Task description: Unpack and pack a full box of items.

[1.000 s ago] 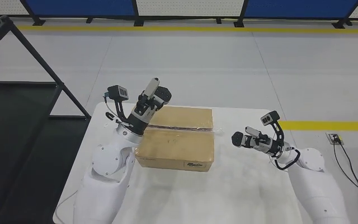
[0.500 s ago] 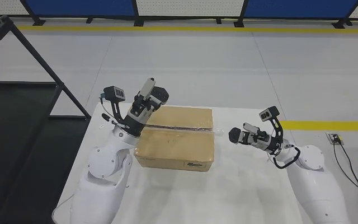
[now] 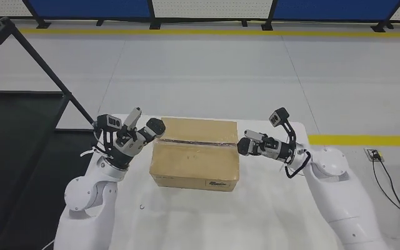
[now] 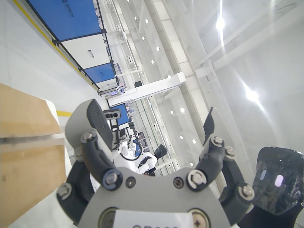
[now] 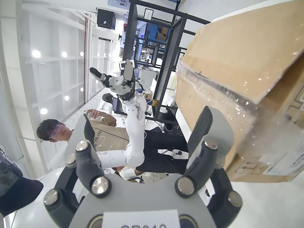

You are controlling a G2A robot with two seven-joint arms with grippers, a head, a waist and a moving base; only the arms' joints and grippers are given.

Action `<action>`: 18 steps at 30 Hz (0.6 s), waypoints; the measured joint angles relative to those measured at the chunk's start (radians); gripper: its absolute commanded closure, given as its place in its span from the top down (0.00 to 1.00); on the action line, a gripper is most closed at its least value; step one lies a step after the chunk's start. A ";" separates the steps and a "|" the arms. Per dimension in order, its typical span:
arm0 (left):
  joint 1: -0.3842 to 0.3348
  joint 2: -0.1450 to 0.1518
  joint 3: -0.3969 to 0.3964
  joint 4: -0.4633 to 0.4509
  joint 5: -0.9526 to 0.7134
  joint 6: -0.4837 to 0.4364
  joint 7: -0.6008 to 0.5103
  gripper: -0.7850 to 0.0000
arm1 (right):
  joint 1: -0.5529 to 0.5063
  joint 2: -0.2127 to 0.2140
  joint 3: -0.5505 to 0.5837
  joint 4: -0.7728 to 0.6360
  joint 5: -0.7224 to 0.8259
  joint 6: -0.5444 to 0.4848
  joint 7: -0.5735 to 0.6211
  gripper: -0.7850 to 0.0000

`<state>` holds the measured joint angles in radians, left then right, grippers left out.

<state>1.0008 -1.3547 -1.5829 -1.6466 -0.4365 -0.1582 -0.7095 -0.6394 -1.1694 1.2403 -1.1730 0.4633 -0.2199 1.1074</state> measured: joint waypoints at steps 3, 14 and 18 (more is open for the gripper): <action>0.014 0.003 0.001 0.013 -0.013 -0.015 -0.014 1.00 | 0.034 -0.005 -0.023 0.039 -0.004 0.016 0.003 1.00; 0.011 0.011 0.023 0.082 -0.040 -0.029 -0.015 1.00 | 0.087 -0.026 -0.102 0.120 -0.060 0.000 -0.069 1.00; 0.011 0.014 0.026 0.088 -0.052 -0.031 -0.014 1.00 | 0.083 -0.027 -0.113 0.108 -0.080 -0.004 -0.073 1.00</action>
<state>1.0115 -1.3409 -1.5571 -1.5583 -0.4883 -0.1895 -0.7236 -0.5565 -1.1965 1.1270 -1.0649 0.3838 -0.2243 1.0340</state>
